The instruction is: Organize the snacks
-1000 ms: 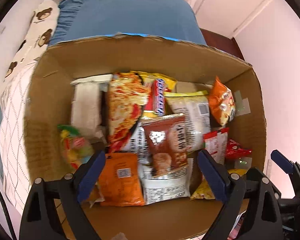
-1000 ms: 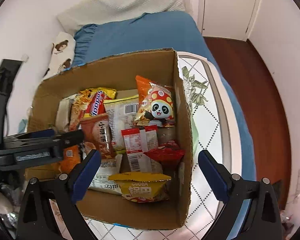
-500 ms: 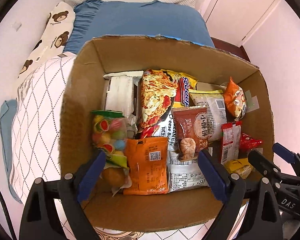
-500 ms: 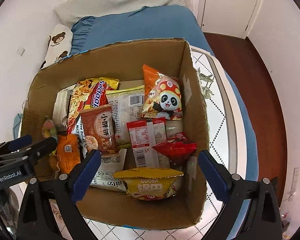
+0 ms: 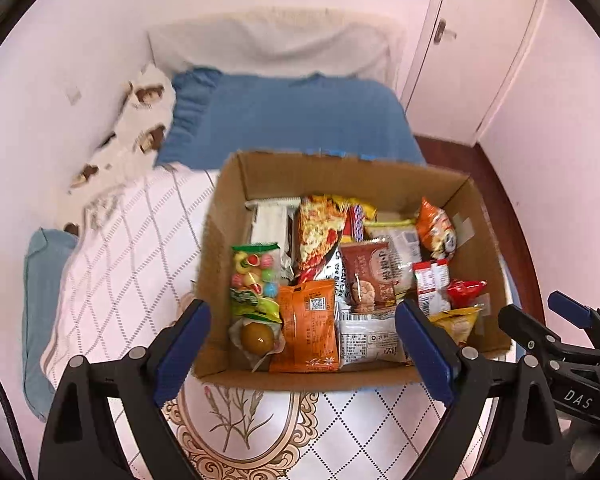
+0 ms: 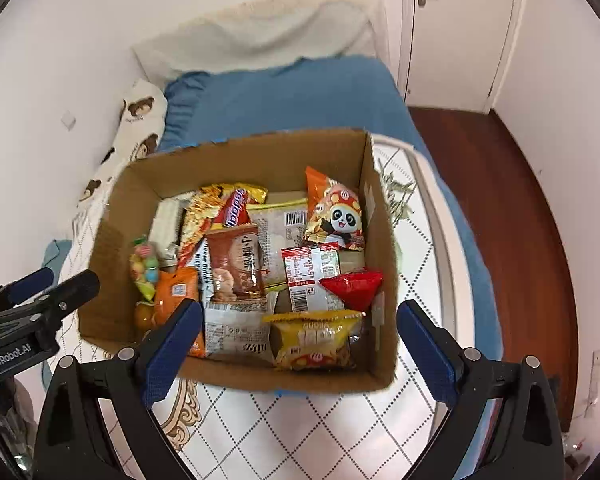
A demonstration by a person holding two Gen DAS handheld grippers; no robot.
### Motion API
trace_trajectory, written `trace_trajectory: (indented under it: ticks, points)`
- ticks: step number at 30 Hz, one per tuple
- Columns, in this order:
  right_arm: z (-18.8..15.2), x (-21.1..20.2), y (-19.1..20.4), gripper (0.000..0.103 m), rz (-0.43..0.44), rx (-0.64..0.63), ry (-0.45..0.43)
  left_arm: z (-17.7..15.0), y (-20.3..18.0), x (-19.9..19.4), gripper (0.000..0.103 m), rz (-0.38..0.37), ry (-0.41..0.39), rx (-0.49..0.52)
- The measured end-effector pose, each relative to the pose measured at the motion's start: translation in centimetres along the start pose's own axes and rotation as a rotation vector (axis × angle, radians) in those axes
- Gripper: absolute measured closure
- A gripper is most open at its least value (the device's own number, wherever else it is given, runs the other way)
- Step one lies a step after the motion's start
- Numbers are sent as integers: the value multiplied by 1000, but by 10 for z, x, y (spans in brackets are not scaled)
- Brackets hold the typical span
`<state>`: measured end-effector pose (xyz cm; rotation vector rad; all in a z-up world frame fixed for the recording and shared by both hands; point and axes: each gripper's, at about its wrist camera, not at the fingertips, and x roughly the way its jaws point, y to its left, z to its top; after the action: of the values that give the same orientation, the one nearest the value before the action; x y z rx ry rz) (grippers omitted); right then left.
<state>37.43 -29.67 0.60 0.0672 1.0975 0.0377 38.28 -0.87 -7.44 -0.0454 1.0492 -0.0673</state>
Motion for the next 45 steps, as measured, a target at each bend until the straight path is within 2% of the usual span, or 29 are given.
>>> trace_trajectory:
  ticks: [15, 23, 28, 33, 38, 41, 45]
  points:
    - [-73, -150, 20, 1, -2, -87, -252, -69, -4, -116, 9, -25, -181, -15]
    - [-102, -205, 29, 0, 25, -116, -322, -97, -8, -162, 9, 2, -248, 1]
    - [-119, -227, 29, 0, 24, -117, -337, -114, -8, -183, 9, -15, -260, -14]
    - [-135, -239, 27, 0, 12, -117, -344, -125, -11, -189, 9, 19, -269, -1]
    - [-140, -236, 24, 0, -6, -113, -348, -125, -12, -185, 9, 23, -273, -2]
    - [-138, -230, 21, 0, -28, -110, -357, -123, -14, -179, 0, 17, -290, 4]
    - [-132, -215, 17, 0, -54, -99, -363, -118, -16, -168, 0, 62, -335, 4]
